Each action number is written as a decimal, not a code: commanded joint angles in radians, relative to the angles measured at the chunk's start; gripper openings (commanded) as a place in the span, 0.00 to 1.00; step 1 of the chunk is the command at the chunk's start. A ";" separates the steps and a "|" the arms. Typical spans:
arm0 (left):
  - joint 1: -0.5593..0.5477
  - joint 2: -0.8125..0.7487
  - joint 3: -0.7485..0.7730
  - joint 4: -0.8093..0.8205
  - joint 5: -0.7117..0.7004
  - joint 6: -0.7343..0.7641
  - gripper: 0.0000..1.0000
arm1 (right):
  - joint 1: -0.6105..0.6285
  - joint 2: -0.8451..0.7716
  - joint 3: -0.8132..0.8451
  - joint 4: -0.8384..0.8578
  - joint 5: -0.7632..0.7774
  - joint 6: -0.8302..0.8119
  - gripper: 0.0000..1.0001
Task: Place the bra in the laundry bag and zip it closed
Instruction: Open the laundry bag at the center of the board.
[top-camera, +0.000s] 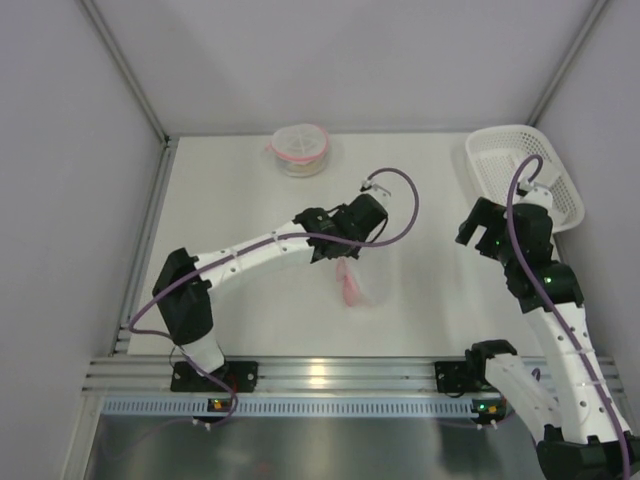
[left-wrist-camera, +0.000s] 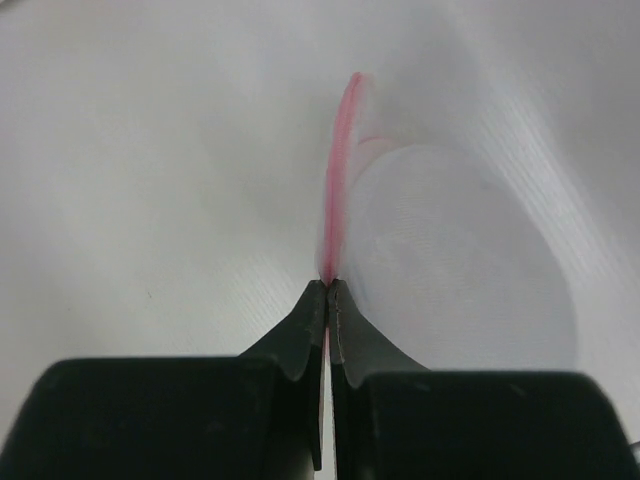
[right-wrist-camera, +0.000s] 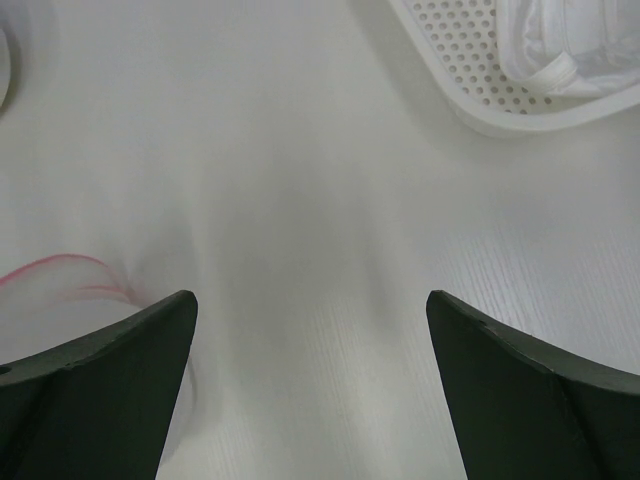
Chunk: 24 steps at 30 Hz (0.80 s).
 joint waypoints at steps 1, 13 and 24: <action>-0.070 0.048 0.061 -0.072 -0.078 -0.002 0.00 | -0.013 -0.024 0.008 0.004 0.004 0.013 0.99; -0.179 0.090 0.274 -0.284 -0.492 0.145 0.00 | -0.014 -0.020 -0.005 0.029 -0.020 0.025 0.99; -0.246 0.200 0.196 -0.282 -0.353 0.165 0.00 | -0.014 -0.007 -0.023 0.026 -0.025 0.031 0.99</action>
